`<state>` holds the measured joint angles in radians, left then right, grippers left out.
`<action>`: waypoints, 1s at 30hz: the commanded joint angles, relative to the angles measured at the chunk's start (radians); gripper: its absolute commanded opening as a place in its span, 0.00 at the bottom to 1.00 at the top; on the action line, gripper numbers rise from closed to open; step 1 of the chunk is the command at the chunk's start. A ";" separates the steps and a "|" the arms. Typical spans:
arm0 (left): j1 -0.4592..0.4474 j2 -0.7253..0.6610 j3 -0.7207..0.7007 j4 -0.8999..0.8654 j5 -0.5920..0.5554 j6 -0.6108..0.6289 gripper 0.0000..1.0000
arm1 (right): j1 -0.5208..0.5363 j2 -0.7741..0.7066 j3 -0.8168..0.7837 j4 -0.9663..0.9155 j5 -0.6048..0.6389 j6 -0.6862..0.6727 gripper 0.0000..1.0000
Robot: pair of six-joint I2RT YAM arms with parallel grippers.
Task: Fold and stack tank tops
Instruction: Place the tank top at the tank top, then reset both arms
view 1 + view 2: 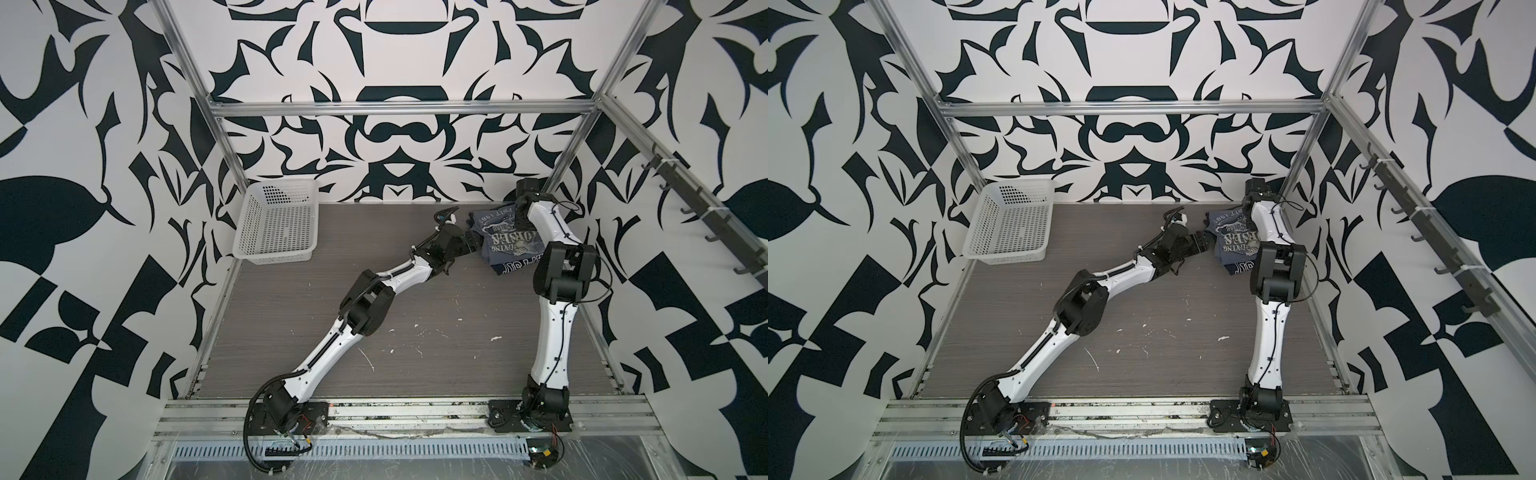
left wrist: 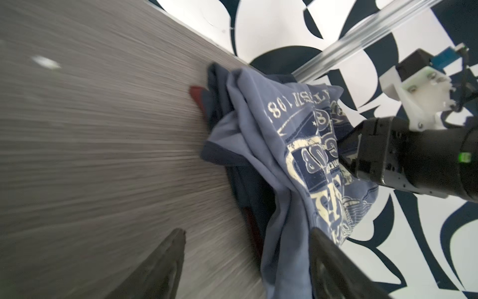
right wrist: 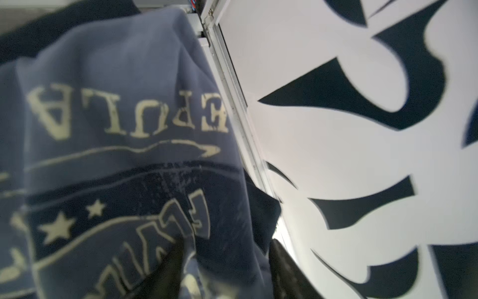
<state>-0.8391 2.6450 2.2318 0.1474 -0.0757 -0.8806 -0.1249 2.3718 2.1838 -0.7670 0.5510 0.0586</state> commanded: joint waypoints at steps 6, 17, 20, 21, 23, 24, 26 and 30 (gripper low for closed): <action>-0.004 -0.421 -0.387 -0.030 -0.078 0.163 0.99 | 0.009 -0.302 -0.157 -0.022 -0.135 0.070 0.68; 0.060 -1.127 -1.241 0.010 -0.521 0.499 0.99 | 0.175 -0.994 -1.201 0.693 -0.337 0.157 0.99; 0.102 -1.278 -1.433 0.036 -0.729 0.629 0.99 | 0.188 -1.075 -1.474 0.955 -0.432 0.075 1.00; 0.141 -1.321 -1.498 0.061 -0.760 0.656 0.99 | 0.194 -1.069 -1.517 0.971 -0.415 0.057 1.00; 0.229 -1.400 -1.615 0.129 -0.785 0.711 0.99 | 0.209 -1.031 -1.578 1.035 -0.338 0.003 1.00; 0.277 -1.433 -1.672 0.173 -0.801 0.737 0.99 | 0.214 -1.007 -1.605 1.082 -0.288 -0.021 1.00; 0.393 -1.463 -1.755 0.292 -0.774 0.782 0.99 | 0.215 -0.967 -1.645 1.174 -0.251 -0.034 1.00; 0.529 -1.534 -1.826 0.364 -0.650 0.919 0.99 | 0.213 -0.923 -1.708 1.358 -0.319 -0.055 1.00</action>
<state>-0.3573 1.1606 0.4461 0.3332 -0.7544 -0.1104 0.0860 1.4666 0.4805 0.3389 0.2420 0.0452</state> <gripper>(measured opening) 0.993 0.996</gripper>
